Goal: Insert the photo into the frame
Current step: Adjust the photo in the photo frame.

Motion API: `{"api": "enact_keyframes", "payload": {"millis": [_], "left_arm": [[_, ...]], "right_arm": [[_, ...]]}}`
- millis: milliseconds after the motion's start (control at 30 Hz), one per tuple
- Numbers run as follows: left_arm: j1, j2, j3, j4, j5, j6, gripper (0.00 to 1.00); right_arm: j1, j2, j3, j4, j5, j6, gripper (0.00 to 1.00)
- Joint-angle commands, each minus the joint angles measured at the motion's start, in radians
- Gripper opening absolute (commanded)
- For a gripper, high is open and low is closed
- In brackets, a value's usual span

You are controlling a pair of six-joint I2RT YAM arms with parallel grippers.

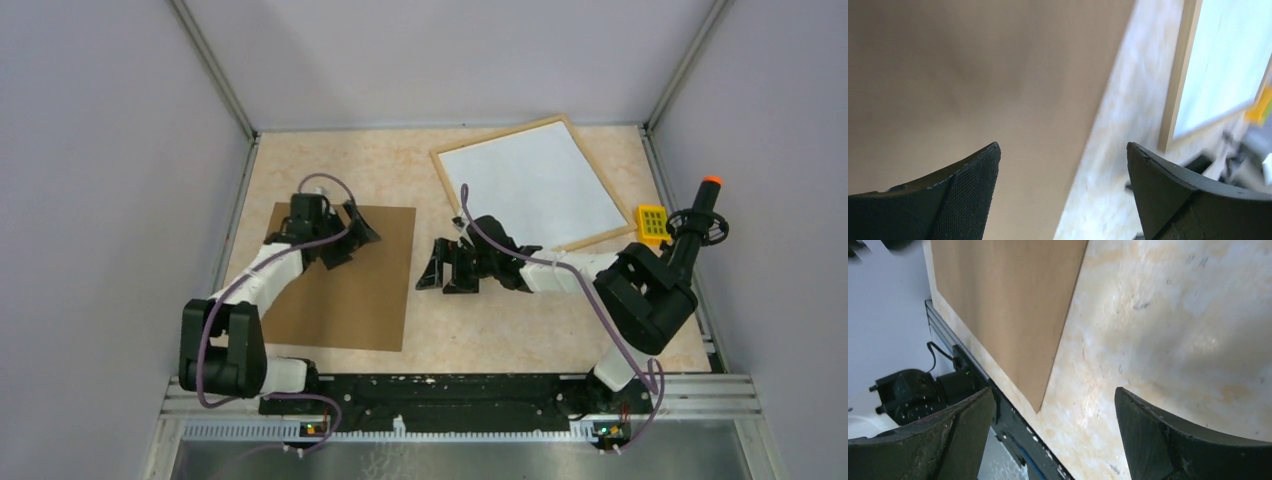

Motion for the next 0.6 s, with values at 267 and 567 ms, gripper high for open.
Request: {"api": "enact_keyframes", "payload": {"millis": [267, 567], "left_arm": [[0.374, 0.090, 0.306, -0.108, -0.515, 0.281, 0.98], [0.507, 0.393, 0.508, -0.199, -0.405, 0.492, 0.98]], "right_arm": [[0.021, 0.041, 0.072, 0.073, 0.040, 0.042, 0.90], [-0.009, 0.195, 0.211, 0.042, 0.009, -0.003, 0.91]]}}
